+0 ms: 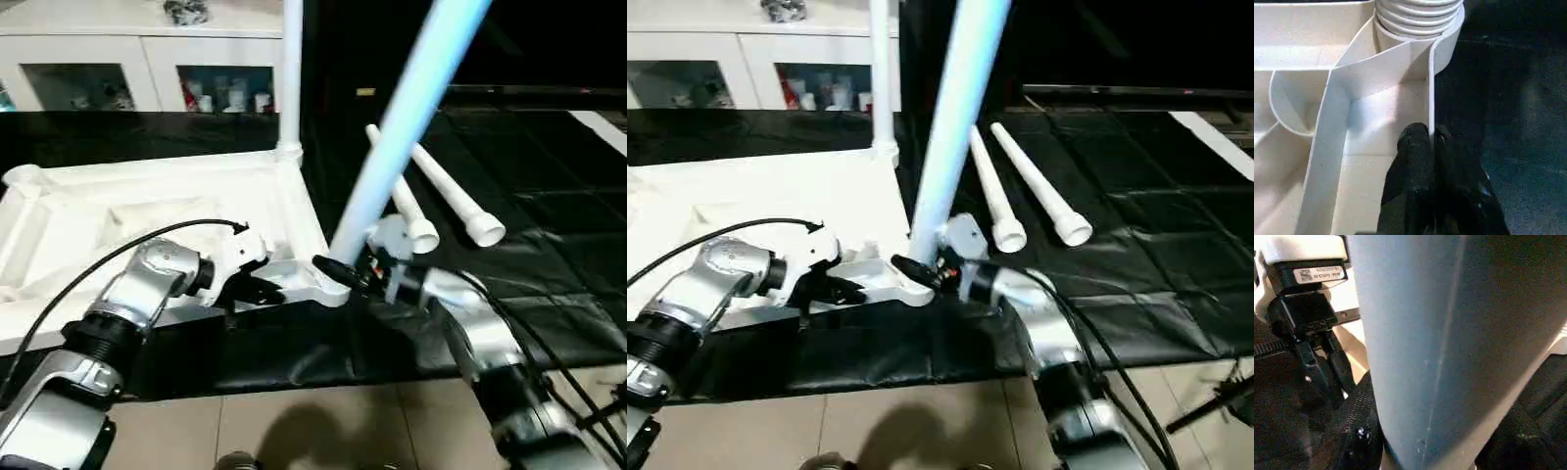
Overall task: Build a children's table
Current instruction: Insert table leg to table base
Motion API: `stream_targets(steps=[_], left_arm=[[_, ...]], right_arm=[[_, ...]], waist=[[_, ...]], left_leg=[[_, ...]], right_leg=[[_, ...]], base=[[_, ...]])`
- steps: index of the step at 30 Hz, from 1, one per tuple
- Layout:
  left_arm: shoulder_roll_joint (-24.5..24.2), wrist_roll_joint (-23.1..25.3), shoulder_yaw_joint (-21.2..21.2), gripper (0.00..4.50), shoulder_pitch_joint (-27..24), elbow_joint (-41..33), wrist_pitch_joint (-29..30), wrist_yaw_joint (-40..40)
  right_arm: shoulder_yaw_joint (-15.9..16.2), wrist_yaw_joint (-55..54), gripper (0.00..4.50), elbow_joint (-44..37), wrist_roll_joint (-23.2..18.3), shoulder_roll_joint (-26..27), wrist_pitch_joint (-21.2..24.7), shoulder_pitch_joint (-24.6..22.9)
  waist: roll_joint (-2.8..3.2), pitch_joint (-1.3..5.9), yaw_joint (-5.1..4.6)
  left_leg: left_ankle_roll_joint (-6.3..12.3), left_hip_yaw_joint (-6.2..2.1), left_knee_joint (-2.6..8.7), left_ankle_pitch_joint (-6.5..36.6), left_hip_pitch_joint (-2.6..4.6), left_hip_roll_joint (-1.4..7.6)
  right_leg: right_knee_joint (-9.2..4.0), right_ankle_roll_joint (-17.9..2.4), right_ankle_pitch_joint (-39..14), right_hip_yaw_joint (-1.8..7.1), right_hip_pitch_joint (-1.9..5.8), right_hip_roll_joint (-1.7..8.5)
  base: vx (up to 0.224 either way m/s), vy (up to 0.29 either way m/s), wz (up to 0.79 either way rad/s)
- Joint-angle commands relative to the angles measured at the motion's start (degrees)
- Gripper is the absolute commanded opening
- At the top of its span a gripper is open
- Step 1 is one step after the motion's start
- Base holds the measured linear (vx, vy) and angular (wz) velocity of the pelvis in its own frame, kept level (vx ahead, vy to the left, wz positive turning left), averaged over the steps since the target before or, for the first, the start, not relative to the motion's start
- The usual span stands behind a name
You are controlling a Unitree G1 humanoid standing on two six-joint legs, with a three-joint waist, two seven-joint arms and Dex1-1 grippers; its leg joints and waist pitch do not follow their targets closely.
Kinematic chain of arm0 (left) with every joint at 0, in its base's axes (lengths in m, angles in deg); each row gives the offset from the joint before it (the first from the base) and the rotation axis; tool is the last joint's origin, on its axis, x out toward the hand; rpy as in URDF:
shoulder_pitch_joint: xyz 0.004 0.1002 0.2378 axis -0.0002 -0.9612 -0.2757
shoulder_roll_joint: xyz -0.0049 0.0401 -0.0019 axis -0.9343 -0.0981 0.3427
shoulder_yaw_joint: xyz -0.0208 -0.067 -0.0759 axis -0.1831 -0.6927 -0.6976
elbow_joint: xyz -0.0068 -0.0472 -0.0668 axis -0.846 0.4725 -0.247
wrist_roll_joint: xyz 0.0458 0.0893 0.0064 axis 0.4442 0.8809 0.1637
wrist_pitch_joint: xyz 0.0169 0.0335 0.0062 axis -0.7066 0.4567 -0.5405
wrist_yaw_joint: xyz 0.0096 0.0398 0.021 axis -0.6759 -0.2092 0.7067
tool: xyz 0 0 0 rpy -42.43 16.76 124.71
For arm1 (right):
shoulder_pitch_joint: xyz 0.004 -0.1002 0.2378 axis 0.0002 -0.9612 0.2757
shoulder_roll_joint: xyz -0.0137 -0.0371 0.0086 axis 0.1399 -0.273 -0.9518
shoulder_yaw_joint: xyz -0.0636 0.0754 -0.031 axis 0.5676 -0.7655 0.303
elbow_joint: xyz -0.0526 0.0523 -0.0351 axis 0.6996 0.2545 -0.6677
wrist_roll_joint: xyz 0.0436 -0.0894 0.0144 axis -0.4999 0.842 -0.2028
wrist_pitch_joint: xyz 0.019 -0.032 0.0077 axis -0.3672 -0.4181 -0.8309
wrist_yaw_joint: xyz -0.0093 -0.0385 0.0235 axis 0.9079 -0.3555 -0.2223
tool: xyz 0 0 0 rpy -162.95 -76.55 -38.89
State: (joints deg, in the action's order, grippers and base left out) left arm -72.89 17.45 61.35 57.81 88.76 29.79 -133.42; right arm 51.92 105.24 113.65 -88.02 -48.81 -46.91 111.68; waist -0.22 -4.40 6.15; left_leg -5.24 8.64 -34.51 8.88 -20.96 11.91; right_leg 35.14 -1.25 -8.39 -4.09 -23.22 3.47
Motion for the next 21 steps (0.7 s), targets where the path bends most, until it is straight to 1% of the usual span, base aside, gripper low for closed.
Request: stream_targets(steps=[1, 2, 3, 4, 6, 8, 9, 10, 11, 12, 13, 15, 17, 18, 19, 20, 21], left_arm=[[-1.51, 0.82, -1.66, 0.00, 2.80, -2.30, -2.38, 1.07], [-1.50, 1.14, -1.22, 0.00, 2.93, -2.35, -3.01, 0.74], [-1.49, 1.39, -0.72, 0.00, 3.02, -2.48, -3.83, 0.14], [-1.49, 1.53, -0.44, 0.00, 3.06, -2.59, -4.33, -0.25], [-1.35, 1.56, 0.34, 0.00, 3.07, -3.18, -4.98, -1.67], [-1.31, 1.52, 1.28, 0.00, 3.05, -4.05, -5.11, -3.57], [-1.31, 1.52, 1.28, 0.00, 3.05, -4.05, -5.11, -3.57], [-1.31, 1.64, 1.72, 0.00, 3.14, -4.29, -5.20, -4.25], [-1.30, 1.84, 2.08, 0.00, 3.23, -4.42, -5.37, -4.86], [-1.08, 2.46, 2.61, 0.00, 3.78, -3.84, -5.95, -5.38], [-1.08, 2.46, 2.61, 0.00, 3.78, -3.84, -5.95, -5.38], [-0.61, 2.91, 2.53, 0.00, 4.53, -2.51, -6.28, -5.42], [-0.46, 3.07, 2.45, 0.00, 4.93, -1.70, -6.44, -5.26], [-0.26, 3.34, 2.26, 0.00, 5.71, -0.09, -6.72, -4.71], [-0.15, 3.40, 1.98, 0.00, 6.14, 0.80, -6.71, -4.47], [-0.03, 3.13, 1.33, 0.00, 6.51, 1.50, -5.94, -4.04], [0.03, 2.98, 1.08, 0.00, 6.55, 1.56, -5.54, -3.78]], right_arm=[[5.50, 5.01, 1.92, 4.27, 2.45, -0.15, 2.74, -1.78], [6.04, 5.89, 1.92, 4.28, 2.57, -0.30, 2.76, -1.74], [6.62, 6.87, 1.92, 4.14, 2.71, -0.51, 2.70, -1.77], [6.82, 7.56, 1.92, 4.03, 2.86, -0.59, 2.72, -1.81], [7.88, 10.48, 1.92, 3.00, 2.73, -1.06, 3.45, -2.29], [8.92, 13.25, 1.92, 2.39, 2.63, -1.51, 3.86, -2.56], [8.92, 13.25, 1.92, 2.39, 2.63, -1.51, 3.86, -2.56], [9.20, 14.10, 1.92, 2.30, 2.54, -1.63, 3.93, -2.59], [9.39, 14.87, 1.92, 2.48, 2.60, -1.71, 3.75, -2.51], [9.66, 16.01, 1.92, 2.93, 2.76, -1.91, 3.47, -2.19], [9.66, 16.01, 1.92, 2.93, 2.76, -1.91, 3.47, -2.19], [9.52, 16.35, 1.92, 3.77, 2.51, -1.87, 3.46, -1.56], [9.39, 16.39, 1.92, 3.95, 2.39, -1.82, 3.51, -1.38], [9.09, 16.40, 1.92, 4.14, 2.21, -1.66, 3.61, -1.15], [8.93, 16.52, 1.92, 4.07, 2.18, -1.61, 3.68, -1.12], [8.66, 16.10, 1.92, 3.95, 2.26, -1.43, 3.76, -1.14], [8.50, 15.67, 1.92, 4.02, 2.30, -1.29, 3.77, -1.12]], waist=[[0.23, 4.42, -0.40], [0.29, 4.41, -0.43], [0.02, 4.32, -0.47], [0.29, 4.38, -0.37], [0.08, 4.04, -0.38], [-0.31, 4.06, -0.35], [-0.26, 4.06, -0.32], [-0.24, 4.05, -0.30], [-0.38, 3.91, -0.32], [-0.50, 3.93, -0.31], [-0.48, 3.96, -0.27], [-0.59, 3.99, -0.27], [-0.52, 3.93, -0.28], [-0.31, 4.07, -0.22], [-0.37, 4.01, -0.26], [-0.33, 4.14, -0.20], [-0.37, 4.16, -0.17]], left_leg=[[-0.36, -0.14, 4.47, 22.26, 1.20, 0.76], [-0.36, -0.15, 4.51, 22.22, 1.10, 0.76], [-0.32, -0.14, 4.57, 22.14, 1.09, 0.79], [-0.33, -0.13, 4.58, 22.94, 1.35, 0.90], [-0.37, -0.17, 4.81, 23.74, 1.26, 0.92], [-0.20, -0.14, 4.90, 23.52, 1.25, 1.00], [-0.17, -0.18, 4.95, 23.41, 1.21, 1.02], [-0.19, -0.10, 4.91, 23.51, 1.32, 1.04], [-0.15, -0.09, 4.96, 23.48, 1.25, 1.02], [-0.06, -0.10, 4.98, 23.38, 1.25, 0.99], [-0.08, -0.09, 4.98, 23.35, 1.37, 1.04], [-0.09, -0.06, 4.94, 23.12, 1.31, 1.00], [-0.25, -0.09, 4.97, 23.49, 1.41, 0.99], [-0.36, -0.12, 4.92, 23.70, 1.48, 0.95], [-0.40, -0.09, 4.87, 24.38, 1.61, 0.90], [-0.49, -0.15, 4.86, 24.39, 1.54, 0.86], [-0.58, -0.20, 4.88, 24.41, 1.55, 0.91]], right_leg=[[-5.78, -6.80, -31.64, 2.09, 2.02, 4.47], [-5.74, -6.80, -31.43, 2.11, 2.08, 4.47], [-5.83, -6.69, -31.36, 2.12, 2.02, 4.43], [-5.76, -6.81, -31.00, 2.27, 1.80, 4.42], [-5.72, -6.94, -30.37, 2.29, 1.79, 4.29], [-5.49, -7.20, -28.94, 2.35, 1.87, 4.24], [-5.37, -7.39, -28.55, 2.39, 1.93, 4.22], [-5.37, -7.80, -28.29, 2.49, 1.81, 4.32], [-5.43, -7.77, -28.40, 2.51, 1.81, 4.33], [-5.38, -7.69, -28.56, 2.48, 1.86, 4.29], [-5.43, -7.63, -28.57, 2.50, 1.82, 4.32], [-5.37, -7.80, -28.45, 2.51, 1.89, 4.35], [-5.49, -7.71, -29.05, 2.43, 1.85, 4.31], [-5.50, -7.72, -29.29, 2.35, 1.86, 4.30], [-5.71, -7.52, -30.08, 2.29, 1.77, 4.28], [-5.70, -7.36, -30.50, 2.24, 1.94, 4.35], [-5.71, -7.30, -30.59, 2.24, 1.94, 4.43]], base=[[0.000, 0.000, 0.00], [0.000, 0.000, 0.00], [0.000, 0.000, 0.00], [0.000, 0.000, 0.00], [0.000, 0.000, 0.00], [0.000, 0.000, 0.00], [0.000, 0.000, 0.00], [0.000, 0.000, 0.00], [0.000, 0.000, 0.00], [0.000, 0.000, 0.00], [0.000, 0.000, 0.00], [0.000, 0.000, 0.00], [0.000, 0.000, 0.00], [0.000, 0.000, 0.00], [0.000, 0.000, 0.00], [0.000, 0.000, 0.00], [0.000, 0.000, 0.00]])
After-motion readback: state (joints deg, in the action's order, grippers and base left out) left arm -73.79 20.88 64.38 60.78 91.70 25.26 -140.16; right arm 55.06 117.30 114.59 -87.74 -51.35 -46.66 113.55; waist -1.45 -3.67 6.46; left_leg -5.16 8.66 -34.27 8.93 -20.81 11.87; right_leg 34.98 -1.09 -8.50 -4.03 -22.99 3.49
